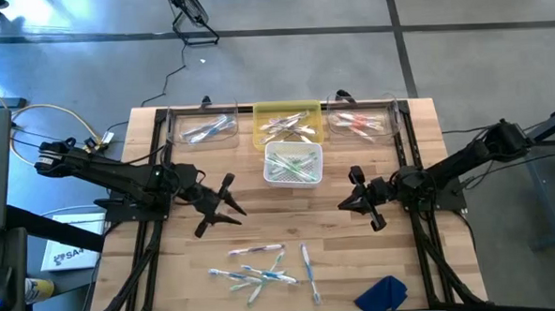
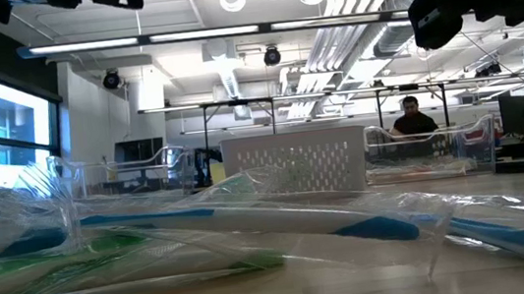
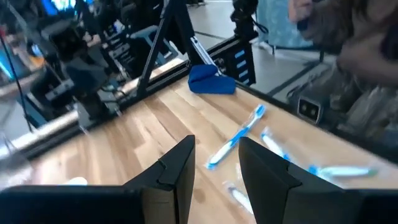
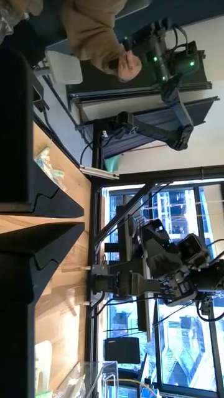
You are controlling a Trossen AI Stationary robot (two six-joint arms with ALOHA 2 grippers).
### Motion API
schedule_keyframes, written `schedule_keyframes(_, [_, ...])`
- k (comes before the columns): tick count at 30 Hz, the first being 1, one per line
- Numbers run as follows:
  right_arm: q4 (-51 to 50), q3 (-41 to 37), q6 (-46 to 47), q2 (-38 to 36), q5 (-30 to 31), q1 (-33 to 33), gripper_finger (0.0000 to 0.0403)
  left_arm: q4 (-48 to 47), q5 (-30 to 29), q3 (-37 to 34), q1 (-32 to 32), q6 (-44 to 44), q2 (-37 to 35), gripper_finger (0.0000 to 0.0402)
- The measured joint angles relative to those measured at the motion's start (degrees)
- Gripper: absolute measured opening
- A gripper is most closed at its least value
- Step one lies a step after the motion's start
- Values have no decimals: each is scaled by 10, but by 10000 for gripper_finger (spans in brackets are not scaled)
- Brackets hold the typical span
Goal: Pick & Place Toothbrushes
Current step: Put the blue toothbrush into the left transparent bin
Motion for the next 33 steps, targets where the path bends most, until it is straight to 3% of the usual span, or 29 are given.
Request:
schedule_keyframes(12, [-13, 0, 0, 0, 0, 0, 15, 35, -90, 0, 0, -51, 3, 120])
schedule_keyframes(20, [-33, 1, 11, 0, 0, 0, 15, 40, -92, 41, -4, 10, 89, 120])
schedule_keyframes(26, [-31, 1, 56, -4, -9, 0, 15, -28, -81, 106, -4, 23, 172, 120])
schedule_keyframes(33, [-37, 1, 57, -4, -16, 0, 15, -89, 7, 144, -14, -48, 226, 120])
